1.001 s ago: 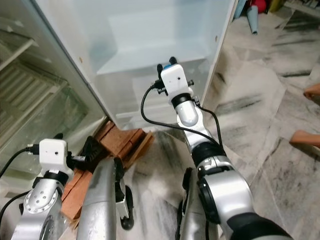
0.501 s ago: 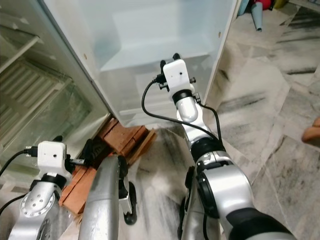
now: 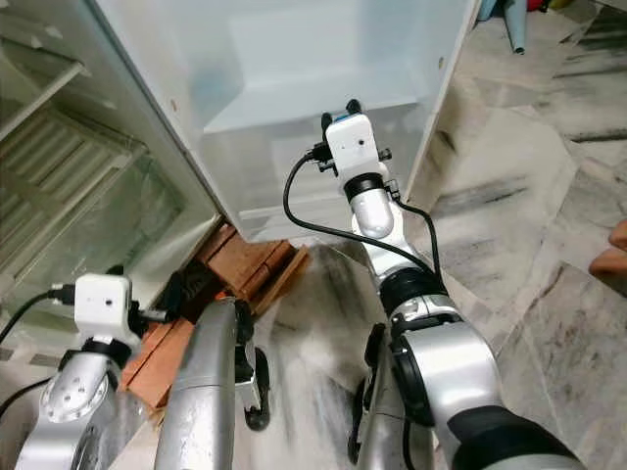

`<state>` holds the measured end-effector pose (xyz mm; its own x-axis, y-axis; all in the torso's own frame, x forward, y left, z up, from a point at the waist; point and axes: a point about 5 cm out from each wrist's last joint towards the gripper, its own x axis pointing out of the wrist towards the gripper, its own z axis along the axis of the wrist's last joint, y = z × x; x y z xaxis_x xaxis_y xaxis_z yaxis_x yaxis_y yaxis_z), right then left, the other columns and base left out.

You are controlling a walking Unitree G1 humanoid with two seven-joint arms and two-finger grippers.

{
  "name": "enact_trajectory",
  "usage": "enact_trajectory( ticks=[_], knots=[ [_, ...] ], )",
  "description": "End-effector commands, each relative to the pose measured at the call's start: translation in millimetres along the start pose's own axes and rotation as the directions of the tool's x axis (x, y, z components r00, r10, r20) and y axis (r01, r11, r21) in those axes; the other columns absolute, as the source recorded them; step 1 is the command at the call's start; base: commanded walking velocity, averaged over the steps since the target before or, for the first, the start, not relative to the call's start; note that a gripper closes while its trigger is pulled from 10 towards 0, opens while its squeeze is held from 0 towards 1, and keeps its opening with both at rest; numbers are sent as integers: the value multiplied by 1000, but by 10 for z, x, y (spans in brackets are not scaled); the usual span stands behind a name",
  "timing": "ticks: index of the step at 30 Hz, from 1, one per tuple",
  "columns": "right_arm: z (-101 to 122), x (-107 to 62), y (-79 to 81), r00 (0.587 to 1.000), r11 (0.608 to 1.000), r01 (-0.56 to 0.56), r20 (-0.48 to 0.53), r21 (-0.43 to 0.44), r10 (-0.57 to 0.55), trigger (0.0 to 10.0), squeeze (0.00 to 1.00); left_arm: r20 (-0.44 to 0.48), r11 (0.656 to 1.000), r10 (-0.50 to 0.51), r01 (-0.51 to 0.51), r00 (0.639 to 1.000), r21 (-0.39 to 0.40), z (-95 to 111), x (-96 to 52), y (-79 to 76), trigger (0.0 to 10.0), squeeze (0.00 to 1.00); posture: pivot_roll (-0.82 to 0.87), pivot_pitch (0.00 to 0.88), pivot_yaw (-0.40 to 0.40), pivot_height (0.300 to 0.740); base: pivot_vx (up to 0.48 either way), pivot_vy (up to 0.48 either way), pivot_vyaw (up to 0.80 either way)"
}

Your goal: Restocking fridge

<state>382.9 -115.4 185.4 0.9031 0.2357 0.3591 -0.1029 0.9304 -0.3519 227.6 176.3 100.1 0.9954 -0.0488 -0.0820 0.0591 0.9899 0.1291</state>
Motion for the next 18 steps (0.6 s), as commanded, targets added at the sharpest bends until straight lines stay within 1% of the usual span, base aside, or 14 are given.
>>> enact_trajectory(
  ticks=[1, 2, 3, 5, 10, 13, 15, 16, 17, 18],
  knots=[
    [-113, -99, -160, 999, 999, 42, -33, 4, -42, 10000, 0, -29, 1000, 18, -18, 999, 4, -67, 4, 37, 10000, 0, 197, 274, 92, 572, 0, 0, 0],
    [-105, -102, -161, 999, 999, 36, -25, 4, -36, 10000, 0, -28, 1000, 18, -18, 999, 3, -66, 7, 37, 10000, 0, 197, 274, 92, 572, 0, 0, 0],
    [-90, -114, -181, 1000, 999, 27, -5, -31, -27, 10000, 0, -27, 1000, 16, -16, 999, 3, -73, 6, 27, 10000, 0, 185, 264, 87, 572, 0, 0, 0],
    [-95, -124, -193, 1000, 999, 19, -3, -46, -20, 10000, 0, -27, 1000, 16, -16, 999, 1, -80, 8, 20, 10000, 0, 180, 260, 85, 572, 0, 0, 0],
    [-252, -190, -224, 995, 997, 23, -99, -72, -30, 10000, 0, -31, 1000, 8, -8, 999, -10, -96, -39, -31, 10000, 0, 185, 268, 87, 572, 0, 0, 0],
    [-354, -245, -211, 985, 999, 44, -168, -28, -48, 10000, 0, -25, 1000, -15, 14, 1000, -15, -93, -66, -57, 10000, 0, 198, 273, 91, 572, 0, 0, 0],
    [-363, -262, -191, 985, 999, 45, -167, -12, -46, 10000, 0, -18, 1000, -19, 19, 1000, -20, -84, -64, -56, 10000, 0, 198, 274, 93, 572, 0, 0, 0],
    [-355, -271, -152, 987, 999, 44, -157, 13, -42, 10000, 0, -13, 1000, -15, 15, 1000, -12, -70, -45, -42, 10000, 0, 194, 270, 93, 572, 315, 0, 0],
    [-343, -275, -113, 989, 999, 33, -145, 13, -31, 10000, 0, -6, 1000, -11, 10, 1000, -8, -57, -16, -26, 10000, 0, 191, 266, 92, 572, 352, 0, 0],
    [-343, -275, -113, 989, 999, 33, -145, 13, -31, 10000, 0, -6, 1000, -11, 10, 1000, -8, -57, -16, -26, 10000, 0, 191, 266, 92, 572, 352, 0, 0]
  ],
)
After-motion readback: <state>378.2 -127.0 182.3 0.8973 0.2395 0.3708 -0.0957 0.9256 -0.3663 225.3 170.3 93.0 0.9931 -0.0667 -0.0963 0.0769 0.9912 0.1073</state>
